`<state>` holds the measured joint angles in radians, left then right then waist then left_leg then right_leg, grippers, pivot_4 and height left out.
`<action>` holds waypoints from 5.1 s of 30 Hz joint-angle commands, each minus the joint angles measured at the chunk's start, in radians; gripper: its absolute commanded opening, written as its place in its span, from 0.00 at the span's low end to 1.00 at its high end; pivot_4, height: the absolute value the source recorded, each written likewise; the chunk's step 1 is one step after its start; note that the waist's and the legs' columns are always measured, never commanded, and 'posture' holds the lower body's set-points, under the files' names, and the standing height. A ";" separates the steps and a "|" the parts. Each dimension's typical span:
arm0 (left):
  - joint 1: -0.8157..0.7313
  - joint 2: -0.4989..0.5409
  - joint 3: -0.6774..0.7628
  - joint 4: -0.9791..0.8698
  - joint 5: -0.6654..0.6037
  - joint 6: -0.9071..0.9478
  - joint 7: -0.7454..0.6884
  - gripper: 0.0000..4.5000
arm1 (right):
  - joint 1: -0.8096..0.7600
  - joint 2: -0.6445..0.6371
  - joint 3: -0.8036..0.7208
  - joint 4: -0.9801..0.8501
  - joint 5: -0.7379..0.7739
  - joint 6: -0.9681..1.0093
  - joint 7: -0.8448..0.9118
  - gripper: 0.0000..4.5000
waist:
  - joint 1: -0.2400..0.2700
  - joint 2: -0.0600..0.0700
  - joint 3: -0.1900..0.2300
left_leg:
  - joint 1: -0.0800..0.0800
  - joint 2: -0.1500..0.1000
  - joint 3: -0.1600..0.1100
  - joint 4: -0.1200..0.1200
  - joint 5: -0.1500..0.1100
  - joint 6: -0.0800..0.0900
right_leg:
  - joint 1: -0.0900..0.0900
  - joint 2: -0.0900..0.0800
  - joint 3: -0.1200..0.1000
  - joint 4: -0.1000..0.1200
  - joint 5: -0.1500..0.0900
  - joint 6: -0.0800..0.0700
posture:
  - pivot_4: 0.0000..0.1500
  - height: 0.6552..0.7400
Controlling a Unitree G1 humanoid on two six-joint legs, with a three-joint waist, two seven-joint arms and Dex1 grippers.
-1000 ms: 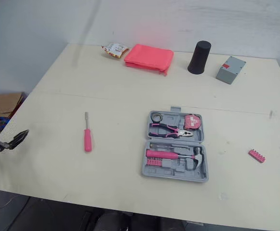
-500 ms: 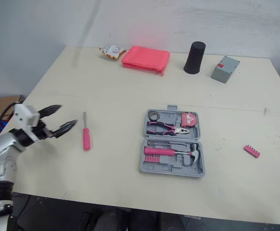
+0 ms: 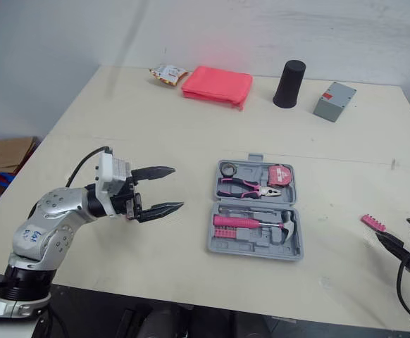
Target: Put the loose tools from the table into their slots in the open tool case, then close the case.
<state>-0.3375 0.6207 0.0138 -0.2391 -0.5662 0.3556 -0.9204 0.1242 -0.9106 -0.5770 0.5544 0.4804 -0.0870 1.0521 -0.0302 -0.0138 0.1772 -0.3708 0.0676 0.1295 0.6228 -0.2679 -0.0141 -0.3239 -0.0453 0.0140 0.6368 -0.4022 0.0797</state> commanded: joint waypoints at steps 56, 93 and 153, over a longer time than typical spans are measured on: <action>-0.059 0.177 0.039 -0.217 -0.153 0.323 -0.111 1.00 | -0.412 0.041 0.202 0.566 -0.176 -0.143 0.207 0.81 | -0.028 -0.013 0.008 | 0.004 0.004 0.011 0.009 -0.004 0.002 | 0.002 0.002 0.014 0.000 0.005 0.007 | 1.00 1.00; -0.008 0.022 -0.135 -0.078 0.076 -0.073 -0.256 1.00 | -0.324 -0.379 0.534 -1.101 0.102 0.825 0.117 0.17 | -0.004 -0.005 0.012 | -0.011 0.005 0.018 0.008 -0.008 0.005 | -0.017 0.001 0.019 0.000 0.005 0.008 | 1.00 1.00; 0.128 0.064 -0.107 -0.207 0.087 -0.021 -0.131 1.00 | -0.769 -0.065 0.977 -0.976 -0.269 0.810 0.186 0.68 | -0.028 -0.005 0.012 | -0.025 0.008 0.019 0.026 -0.003 0.006 | -0.037 0.002 0.019 0.025 0.006 0.004 | 1.00 1.00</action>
<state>-0.2190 0.6763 -0.1148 -0.4177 -0.4723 0.3387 -1.0564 -0.6442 -0.9694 0.4691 -0.3860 0.1812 0.7578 1.2182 -0.0580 -0.0188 0.1888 -0.3962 0.0759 0.1485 0.6492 -0.2711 -0.0082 -0.3609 -0.0434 0.0333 0.6615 -0.3966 0.0835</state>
